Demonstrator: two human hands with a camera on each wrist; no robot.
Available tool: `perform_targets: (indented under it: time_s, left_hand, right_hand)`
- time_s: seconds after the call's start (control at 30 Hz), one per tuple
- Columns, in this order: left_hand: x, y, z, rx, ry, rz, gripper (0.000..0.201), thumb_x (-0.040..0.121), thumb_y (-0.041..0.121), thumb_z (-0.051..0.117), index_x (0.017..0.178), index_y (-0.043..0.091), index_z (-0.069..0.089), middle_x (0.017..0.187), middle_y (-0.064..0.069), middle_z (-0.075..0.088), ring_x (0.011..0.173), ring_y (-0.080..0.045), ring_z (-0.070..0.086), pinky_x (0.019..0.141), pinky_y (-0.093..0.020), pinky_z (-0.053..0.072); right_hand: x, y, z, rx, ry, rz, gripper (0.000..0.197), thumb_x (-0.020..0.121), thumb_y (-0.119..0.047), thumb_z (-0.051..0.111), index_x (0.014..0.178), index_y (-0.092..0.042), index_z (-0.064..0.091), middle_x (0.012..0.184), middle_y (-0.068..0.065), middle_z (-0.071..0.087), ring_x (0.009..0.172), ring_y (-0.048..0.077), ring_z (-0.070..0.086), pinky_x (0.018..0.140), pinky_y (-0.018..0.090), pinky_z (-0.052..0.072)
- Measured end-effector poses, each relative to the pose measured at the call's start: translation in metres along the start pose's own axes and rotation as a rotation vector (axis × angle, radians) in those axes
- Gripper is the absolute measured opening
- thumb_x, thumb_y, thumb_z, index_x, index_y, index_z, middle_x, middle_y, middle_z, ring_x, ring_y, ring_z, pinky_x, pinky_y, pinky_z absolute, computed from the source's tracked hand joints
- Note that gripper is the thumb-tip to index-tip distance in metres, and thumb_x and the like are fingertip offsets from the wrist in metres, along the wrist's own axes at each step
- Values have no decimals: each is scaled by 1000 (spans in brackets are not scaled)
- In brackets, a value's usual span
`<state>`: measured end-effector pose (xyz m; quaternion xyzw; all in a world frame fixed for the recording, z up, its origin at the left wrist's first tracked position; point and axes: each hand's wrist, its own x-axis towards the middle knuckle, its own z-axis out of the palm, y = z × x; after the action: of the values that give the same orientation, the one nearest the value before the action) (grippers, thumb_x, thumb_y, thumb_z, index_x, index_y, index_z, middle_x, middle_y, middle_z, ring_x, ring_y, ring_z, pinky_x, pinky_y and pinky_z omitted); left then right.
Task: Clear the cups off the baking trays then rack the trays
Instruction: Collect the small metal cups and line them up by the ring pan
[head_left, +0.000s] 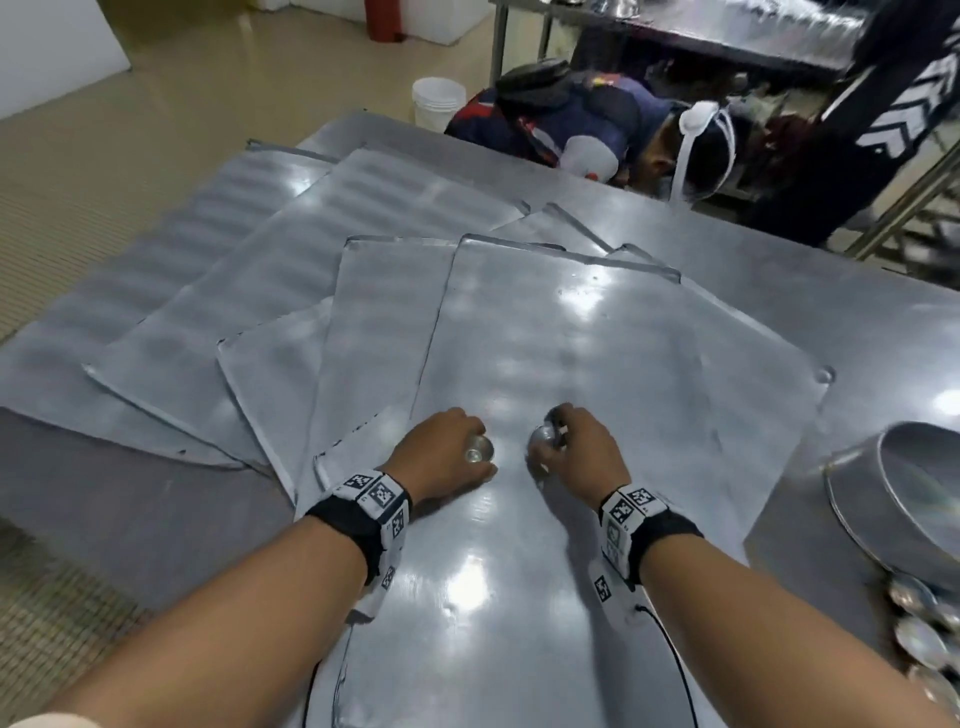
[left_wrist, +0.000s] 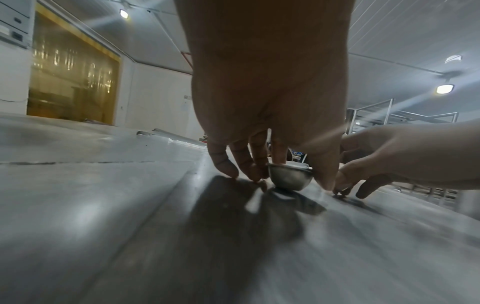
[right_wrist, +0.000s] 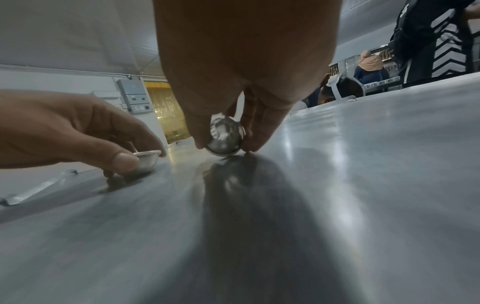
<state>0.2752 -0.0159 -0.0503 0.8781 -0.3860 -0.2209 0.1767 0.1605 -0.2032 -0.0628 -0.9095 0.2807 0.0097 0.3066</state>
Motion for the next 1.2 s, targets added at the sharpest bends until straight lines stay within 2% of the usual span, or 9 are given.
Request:
perform_targets:
  time_s: [0.1,0.17,0.27,0.43,0.53,0.67,0.93,1.07,1.2]
  left_hand:
    - [-14,3,11,-25,21,-5,55,83,53,72,126,21,62,122,1,59,110,-21,57,88,-32,46]
    - [-20,4,17,-32,22,-12,55,83,54,72,127,22,61,123,2,58,112,-21,56,91,-34,47]
    - [-27,5,24,-31,29,-18,56,82,53,73,128,22,60,123,2,58,113,-20,56,92,-36,47]
    - [-36,11,31,-36,39,-13,63,80,52,75,134,25,57,125,2,58,116,-21,55,95,-36,47]
    - [-41,14,35,-61,41,-14,71,78,49,78,139,22,54,127,1,58,117,-21,55,96,-34,46]
    - [-46,21,42,-56,49,-25,53,77,46,80,119,20,64,112,0,60,105,-21,58,87,-34,48]
    - [-57,66,68,-38,24,56,51,76,52,77,117,24,65,109,5,60,99,-17,58,85,-34,49]
    - [-69,105,89,-37,29,96,49,80,50,76,119,24,64,111,6,61,100,-16,59,86,-33,49]
    - [-86,163,117,-78,52,144,34,78,51,77,101,28,67,98,10,59,89,-10,59,77,-31,50]
  right_hand:
    - [-26,3,3,63,36,23,18,82,-33,70,91,-23,59,95,-4,59,85,20,58,70,30,41]
    - [-37,8,4,101,26,27,27,78,-38,70,100,-25,61,100,-6,61,90,17,59,76,31,45]
    - [-46,17,4,82,-23,12,54,73,-46,74,121,-28,60,111,-4,65,99,19,63,87,34,52]
    - [-60,25,5,29,-59,-5,70,78,-42,80,140,-24,53,131,-2,61,116,20,60,100,34,48]
    - [-71,29,4,-34,-72,-27,68,81,-42,76,141,-22,53,131,0,59,119,21,57,100,32,46]
    - [-86,38,0,-61,-83,-50,56,84,-42,74,134,-21,59,123,2,60,114,22,58,95,33,47]
    - [-130,69,-15,-51,-38,-18,44,84,-42,69,121,-19,64,113,3,63,106,23,59,89,36,49]
    - [-166,105,-34,-10,-5,-16,48,85,-45,68,126,-21,62,117,1,63,109,22,59,89,34,47]
    - [-212,148,-65,-1,57,-16,55,88,-48,68,135,-22,57,128,-1,61,118,19,56,97,34,46]
